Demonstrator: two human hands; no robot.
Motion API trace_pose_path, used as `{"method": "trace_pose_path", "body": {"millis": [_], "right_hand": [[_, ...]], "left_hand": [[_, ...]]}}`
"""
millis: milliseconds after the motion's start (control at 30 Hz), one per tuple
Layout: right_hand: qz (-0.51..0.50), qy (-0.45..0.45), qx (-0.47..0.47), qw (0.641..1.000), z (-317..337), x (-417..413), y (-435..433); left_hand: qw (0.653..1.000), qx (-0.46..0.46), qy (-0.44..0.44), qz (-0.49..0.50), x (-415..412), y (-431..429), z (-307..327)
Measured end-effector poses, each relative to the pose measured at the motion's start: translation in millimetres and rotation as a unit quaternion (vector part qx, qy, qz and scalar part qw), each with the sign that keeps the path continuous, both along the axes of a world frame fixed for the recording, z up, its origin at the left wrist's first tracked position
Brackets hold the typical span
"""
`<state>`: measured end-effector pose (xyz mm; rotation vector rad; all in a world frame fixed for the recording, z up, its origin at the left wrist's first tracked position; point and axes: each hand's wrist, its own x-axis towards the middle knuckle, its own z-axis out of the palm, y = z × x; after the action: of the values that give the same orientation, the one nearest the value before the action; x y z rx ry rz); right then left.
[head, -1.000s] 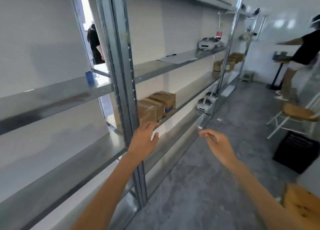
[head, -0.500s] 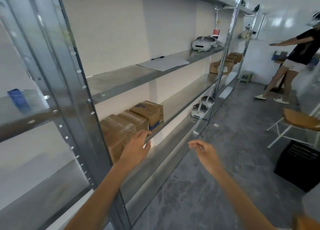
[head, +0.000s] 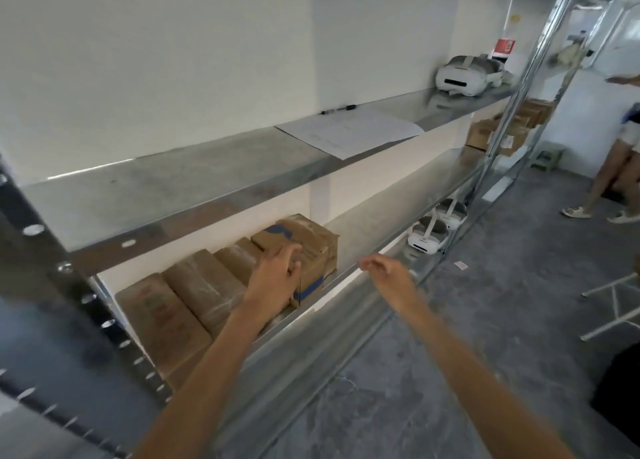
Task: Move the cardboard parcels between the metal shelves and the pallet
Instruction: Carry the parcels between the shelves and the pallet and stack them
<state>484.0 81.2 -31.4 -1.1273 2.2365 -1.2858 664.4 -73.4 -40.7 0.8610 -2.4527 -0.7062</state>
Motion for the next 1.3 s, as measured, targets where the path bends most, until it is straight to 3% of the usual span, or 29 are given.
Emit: {"method": "trace_pose_path", "body": {"millis": [167,367,533,700,767,900,1133,1200,1300], "right_hand": [[0.036,0.012,0.013,0.999,-15,-44,-58],[0.053,0.013,0.098,0.994,-40,-94,-142],[0.127,0.027,0.219,0.967,-63,-112,-205],[0.181,0.017,0.238,0.954,-80,-117,-227],[0.208,-0.028,0.253,0.944,-84,-128,-236],[0.264,-0.227,0.28,0.895,-93,-147,-255],[0.254,-0.341,0.268,0.864,-108,-149,-262],[0.238,-0.318,0.265,0.879,-112,-144,-262],[0.234,-0.194,0.246,0.92,-117,-140,-260]], "left_hand": [[0.998,0.034,-0.017,0.042,-46,-18,-14],[0.991,0.054,-0.04,0.118,-103,-50,-39],[0.954,0.004,-0.105,0.282,-141,-62,-75],[0.929,-0.052,-0.118,0.348,-155,-66,-84],[0.925,-0.059,-0.126,0.354,-156,-66,-85],[0.919,-0.075,-0.132,0.364,-155,-65,-92],[0.912,-0.084,-0.146,0.375,-158,-63,-92],[0.907,-0.09,-0.148,0.384,-160,-64,-92],[0.905,-0.095,-0.144,0.389,-162,-66,-93]]}}
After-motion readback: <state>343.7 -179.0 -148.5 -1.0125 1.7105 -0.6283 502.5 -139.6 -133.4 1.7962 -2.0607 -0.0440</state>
